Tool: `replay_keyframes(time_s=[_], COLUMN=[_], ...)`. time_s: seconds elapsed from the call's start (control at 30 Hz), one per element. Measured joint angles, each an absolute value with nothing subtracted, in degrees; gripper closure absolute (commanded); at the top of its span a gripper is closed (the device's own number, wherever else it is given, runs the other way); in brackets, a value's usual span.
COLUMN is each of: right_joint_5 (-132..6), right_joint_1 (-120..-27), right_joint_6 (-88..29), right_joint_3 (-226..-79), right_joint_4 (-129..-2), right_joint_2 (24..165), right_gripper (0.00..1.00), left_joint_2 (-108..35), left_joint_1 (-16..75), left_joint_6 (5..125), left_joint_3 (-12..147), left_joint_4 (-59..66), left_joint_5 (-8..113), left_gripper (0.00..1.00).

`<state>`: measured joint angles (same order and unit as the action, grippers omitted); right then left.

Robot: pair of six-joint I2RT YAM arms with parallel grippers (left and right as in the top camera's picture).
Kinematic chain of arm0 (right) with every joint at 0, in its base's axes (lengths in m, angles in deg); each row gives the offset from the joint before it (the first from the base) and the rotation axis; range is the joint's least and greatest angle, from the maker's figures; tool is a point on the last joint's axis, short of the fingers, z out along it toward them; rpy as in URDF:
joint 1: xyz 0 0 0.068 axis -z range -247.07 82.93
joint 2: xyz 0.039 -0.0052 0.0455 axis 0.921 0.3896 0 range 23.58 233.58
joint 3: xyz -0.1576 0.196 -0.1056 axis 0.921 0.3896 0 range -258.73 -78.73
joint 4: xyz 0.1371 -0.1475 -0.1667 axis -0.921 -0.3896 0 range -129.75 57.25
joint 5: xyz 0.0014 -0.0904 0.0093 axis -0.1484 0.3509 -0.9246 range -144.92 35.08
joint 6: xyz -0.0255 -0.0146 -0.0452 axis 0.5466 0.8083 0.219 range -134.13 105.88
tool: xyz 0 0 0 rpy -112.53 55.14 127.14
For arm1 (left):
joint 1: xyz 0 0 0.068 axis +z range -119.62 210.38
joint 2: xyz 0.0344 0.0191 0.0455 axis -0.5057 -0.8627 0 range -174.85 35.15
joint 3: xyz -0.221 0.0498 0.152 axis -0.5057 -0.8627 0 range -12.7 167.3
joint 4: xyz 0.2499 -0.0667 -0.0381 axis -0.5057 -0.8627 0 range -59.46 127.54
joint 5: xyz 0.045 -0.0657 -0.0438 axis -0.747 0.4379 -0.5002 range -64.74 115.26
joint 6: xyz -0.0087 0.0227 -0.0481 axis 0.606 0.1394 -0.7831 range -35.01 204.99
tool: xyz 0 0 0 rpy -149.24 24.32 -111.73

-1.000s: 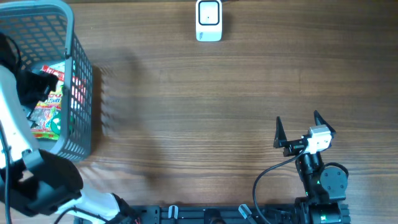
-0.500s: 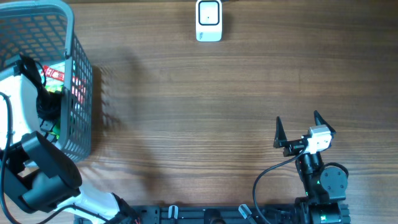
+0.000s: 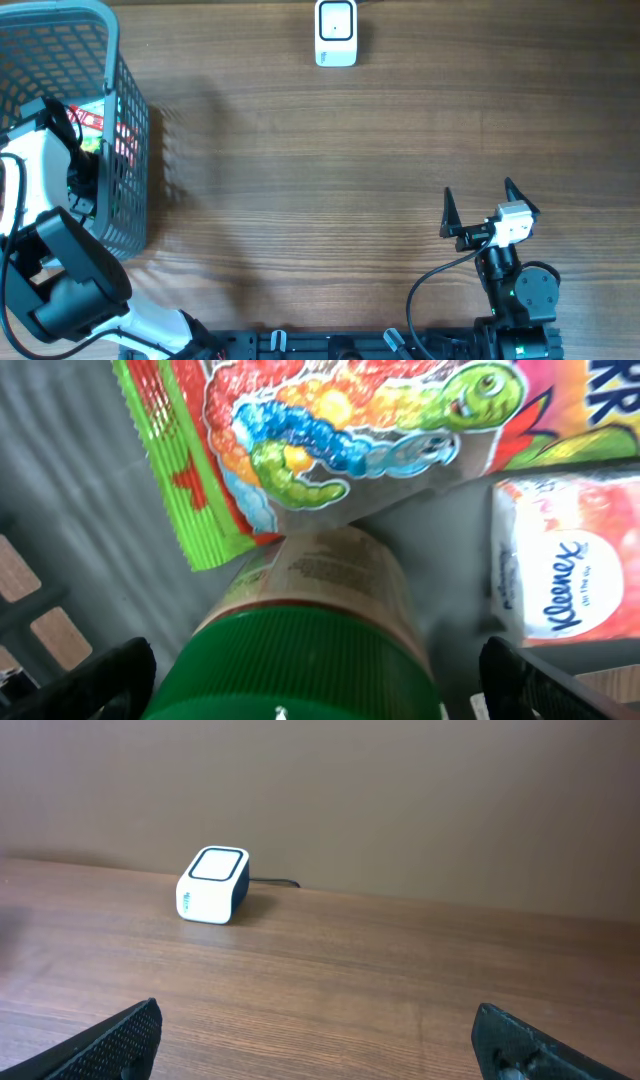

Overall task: Scan the item barcode
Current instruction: 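Reach the left gripper into the basket and grasp the green-lidded jar, then carry the jar with the left gripper to the white scanner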

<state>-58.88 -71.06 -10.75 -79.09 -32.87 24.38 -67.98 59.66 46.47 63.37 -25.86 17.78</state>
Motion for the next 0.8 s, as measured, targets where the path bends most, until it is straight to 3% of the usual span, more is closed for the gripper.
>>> replay_keyframes(time_s=[0.4, 0.57, 0.67, 0.8], right_joint_5=[-58.9, -58.9, -58.9, -58.9], right_joint_1=[-71.1, -71.1, -71.1, -71.1], right_joint_6=[-10.8, -10.7, -10.7, -10.7], right_joint_3=[-79.1, -79.1, -79.1, -79.1], right_joint_4=[-32.8, -32.8, -32.8, -32.8], right_joint_2=[24.4, 24.4, 24.4, 24.4], right_gripper=[0.00, 0.00, 0.00, 0.00], left_joint_2=[-68.0, -68.0, -68.0, -67.9], left_joint_1=[59.7, 59.7, 59.7, 59.7], left_joint_6=[46.5, 46.0, 45.9, 45.8], left_joint_3=[58.4, 56.1, 56.1, 56.5], left_joint_4=[-19.7, -18.2, -17.8, -18.6], left_joint_5=[17.8, 17.8, 17.8, 17.8], left_gripper=[0.01, 0.32, 0.38, 0.38])
